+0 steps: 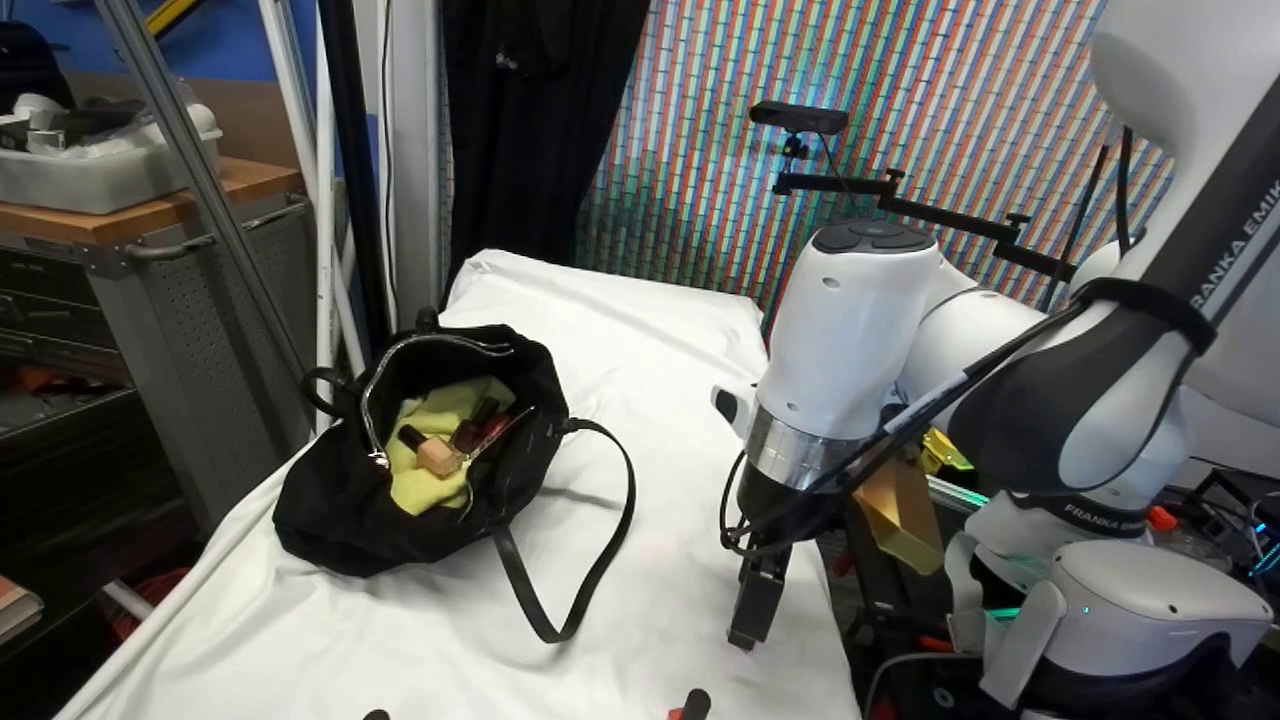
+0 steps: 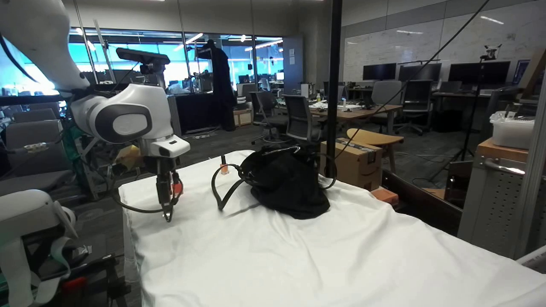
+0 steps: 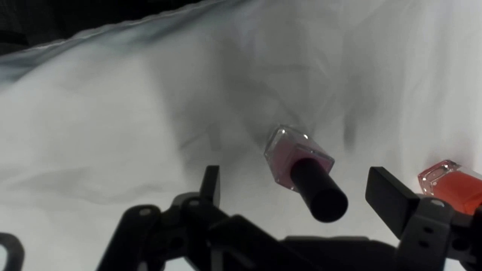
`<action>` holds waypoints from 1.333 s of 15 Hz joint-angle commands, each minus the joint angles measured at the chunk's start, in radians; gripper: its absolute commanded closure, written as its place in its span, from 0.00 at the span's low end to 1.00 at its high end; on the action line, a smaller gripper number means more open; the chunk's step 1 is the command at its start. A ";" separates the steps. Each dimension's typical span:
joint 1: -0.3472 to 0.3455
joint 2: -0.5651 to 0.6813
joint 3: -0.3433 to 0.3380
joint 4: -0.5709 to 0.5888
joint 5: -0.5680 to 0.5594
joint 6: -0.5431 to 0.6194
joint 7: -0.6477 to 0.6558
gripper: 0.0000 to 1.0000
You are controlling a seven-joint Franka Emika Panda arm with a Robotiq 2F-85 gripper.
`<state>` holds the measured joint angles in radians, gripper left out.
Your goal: Put the nail polish bottles in the bag
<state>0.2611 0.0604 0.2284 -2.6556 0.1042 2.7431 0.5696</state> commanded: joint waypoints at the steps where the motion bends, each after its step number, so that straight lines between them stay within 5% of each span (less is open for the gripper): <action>1: 0.023 0.031 -0.001 0.041 -0.049 -0.036 0.099 0.00; 16: 0.045 0.088 -0.012 0.071 -0.047 -0.057 0.144 0.00; 17: 0.045 0.087 -0.012 0.070 -0.048 -0.058 0.146 0.25; 20: 0.046 0.085 -0.013 0.070 -0.052 -0.062 0.154 0.40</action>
<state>0.2963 0.1417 0.2256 -2.5953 0.0604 2.6973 0.6987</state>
